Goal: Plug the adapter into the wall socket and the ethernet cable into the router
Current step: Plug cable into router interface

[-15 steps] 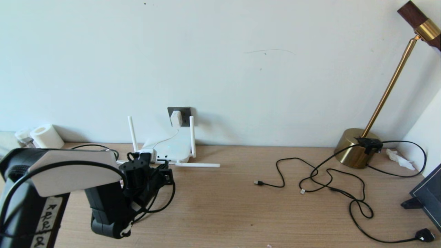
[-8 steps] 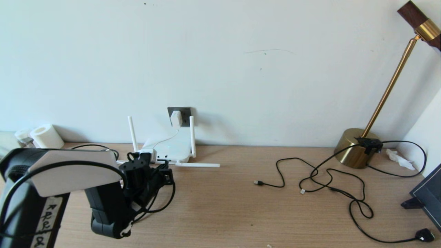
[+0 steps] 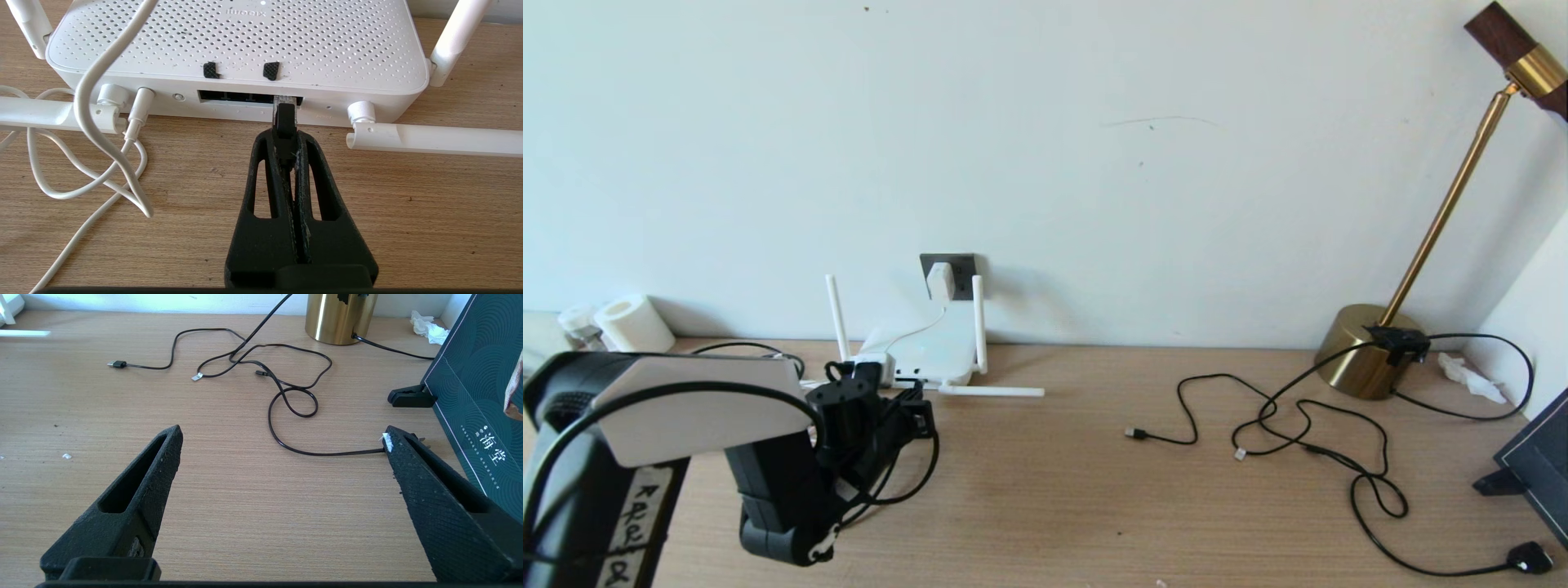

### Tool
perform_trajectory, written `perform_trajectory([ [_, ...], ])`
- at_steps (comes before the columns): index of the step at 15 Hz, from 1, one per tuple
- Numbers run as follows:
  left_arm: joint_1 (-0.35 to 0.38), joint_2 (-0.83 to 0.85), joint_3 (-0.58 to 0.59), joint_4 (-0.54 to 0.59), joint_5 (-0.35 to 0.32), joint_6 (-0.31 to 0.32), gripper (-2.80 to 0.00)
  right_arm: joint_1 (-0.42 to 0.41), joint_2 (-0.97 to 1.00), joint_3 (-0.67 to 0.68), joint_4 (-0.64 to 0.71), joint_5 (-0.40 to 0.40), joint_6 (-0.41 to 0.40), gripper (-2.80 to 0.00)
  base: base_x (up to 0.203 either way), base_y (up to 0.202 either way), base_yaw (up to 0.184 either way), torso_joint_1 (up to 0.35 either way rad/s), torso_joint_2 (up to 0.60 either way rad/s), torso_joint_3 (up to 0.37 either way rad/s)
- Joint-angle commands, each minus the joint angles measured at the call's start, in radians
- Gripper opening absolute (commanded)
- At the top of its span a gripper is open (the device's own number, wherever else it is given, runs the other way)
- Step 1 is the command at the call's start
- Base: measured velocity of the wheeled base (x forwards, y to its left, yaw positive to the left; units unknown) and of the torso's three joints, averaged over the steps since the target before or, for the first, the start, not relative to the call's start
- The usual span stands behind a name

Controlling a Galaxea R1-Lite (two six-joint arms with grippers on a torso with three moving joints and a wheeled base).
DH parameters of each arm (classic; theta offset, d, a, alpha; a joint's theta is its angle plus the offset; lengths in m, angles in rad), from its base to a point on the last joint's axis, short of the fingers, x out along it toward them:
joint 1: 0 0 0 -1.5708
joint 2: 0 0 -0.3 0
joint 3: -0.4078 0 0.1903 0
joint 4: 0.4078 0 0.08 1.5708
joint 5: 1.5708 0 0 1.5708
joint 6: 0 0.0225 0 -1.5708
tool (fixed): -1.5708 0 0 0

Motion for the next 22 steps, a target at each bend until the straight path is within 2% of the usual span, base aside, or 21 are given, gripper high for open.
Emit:
perform_trajectory([
  [1, 0.0, 0.002, 0.0, -0.008, 0.001, 0.001, -2.8, 0.0, 0.001, 0.0, 0.001, 0.0, 0.0, 0.0, 0.0, 0.0, 0.0, 0.0, 0.0, 0.0],
  [22, -0.002, -0.009, 0.005, -0.008, 0.003, 0.001, -2.8, 0.0, 0.001, 0.0, 0.001, 0.0, 0.0, 0.0, 0.0, 0.0, 0.0, 0.0, 0.0, 0.0],
])
